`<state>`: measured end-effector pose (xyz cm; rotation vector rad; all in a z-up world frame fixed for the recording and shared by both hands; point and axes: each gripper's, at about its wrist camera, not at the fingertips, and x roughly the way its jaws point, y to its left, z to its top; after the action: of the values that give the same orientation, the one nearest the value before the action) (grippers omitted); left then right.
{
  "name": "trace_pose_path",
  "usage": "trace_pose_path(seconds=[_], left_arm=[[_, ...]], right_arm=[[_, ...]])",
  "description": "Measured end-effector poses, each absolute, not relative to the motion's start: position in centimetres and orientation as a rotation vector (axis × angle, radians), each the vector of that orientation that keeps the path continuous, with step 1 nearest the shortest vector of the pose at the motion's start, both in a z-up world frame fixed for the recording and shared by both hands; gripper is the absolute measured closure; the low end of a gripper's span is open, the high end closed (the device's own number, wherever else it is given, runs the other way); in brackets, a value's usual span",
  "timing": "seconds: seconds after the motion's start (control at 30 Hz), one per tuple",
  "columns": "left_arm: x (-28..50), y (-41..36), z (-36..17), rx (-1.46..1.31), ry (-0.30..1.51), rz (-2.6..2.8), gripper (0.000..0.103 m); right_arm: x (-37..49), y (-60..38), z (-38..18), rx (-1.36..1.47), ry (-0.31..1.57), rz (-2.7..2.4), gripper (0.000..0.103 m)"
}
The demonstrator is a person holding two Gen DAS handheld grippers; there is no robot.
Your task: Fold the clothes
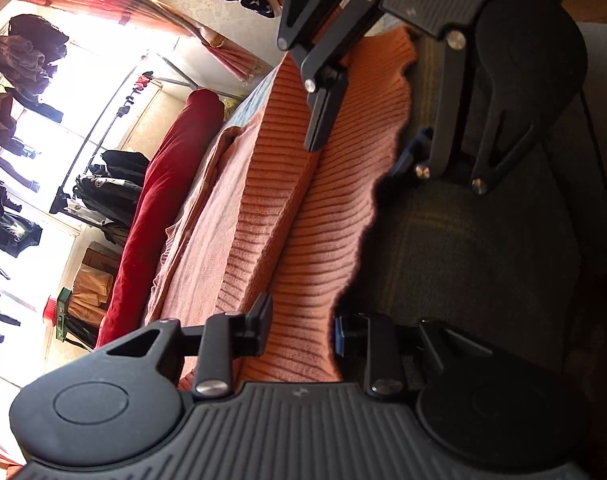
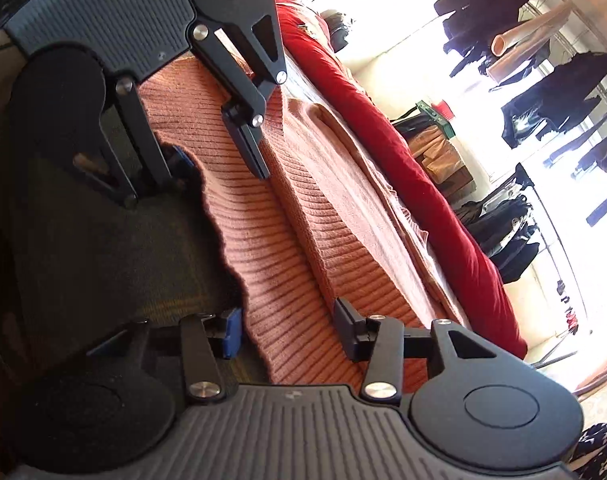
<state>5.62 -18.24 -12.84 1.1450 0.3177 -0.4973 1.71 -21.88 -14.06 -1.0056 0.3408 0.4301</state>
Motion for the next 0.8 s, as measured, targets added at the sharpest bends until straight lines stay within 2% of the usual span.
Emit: trace_pose_path(seconds=[0.33, 0.5, 0.57, 0.6, 0.63, 0.67, 0.73, 0.8], left_arm=[[6.8, -18.6, -12.7, 1.133, 0.324, -0.518, 0.08], [6.5, -17.9, -13.0, 1.142, 0.334, -0.478, 0.08], [6.7, -18.4, -13.1, 1.134, 0.338, -0.473, 0.084], [6.8, -18.9, -13.3, 1.14, 0.33, -0.471, 0.084], [6.9, -19.3, -13.4, 1.146, 0.324, -0.47, 0.084], [7.0, -19.7, -13.5, 1.148, 0.322, -0.468, 0.085], [7.2, -20.0, -13.5, 1.148, 0.323, -0.466, 0.085], [7.3, -19.9, -13.5, 1.147, 0.325, -0.467, 0.084]], right_arm=[[1.7, -19.3, -16.1, -1.143, 0.212, 0.433, 0.053], [1.5, -23.1, -16.1, -1.189, 0.255, 0.357, 0.053], [1.5, -23.5, -16.3, -1.197, 0.259, 0.346, 0.053], [1.6, -23.1, -16.5, -1.191, 0.265, 0.349, 0.057], [1.6, -22.7, -16.7, -1.185, 0.27, 0.352, 0.067], [1.6, -22.2, -16.9, -1.177, 0.273, 0.362, 0.072], [1.6, -21.4, -17.5, -1.167, 0.279, 0.379, 0.092], [1.4, -21.1, -18.3, -1.185, 0.262, 0.371, 0.095]])
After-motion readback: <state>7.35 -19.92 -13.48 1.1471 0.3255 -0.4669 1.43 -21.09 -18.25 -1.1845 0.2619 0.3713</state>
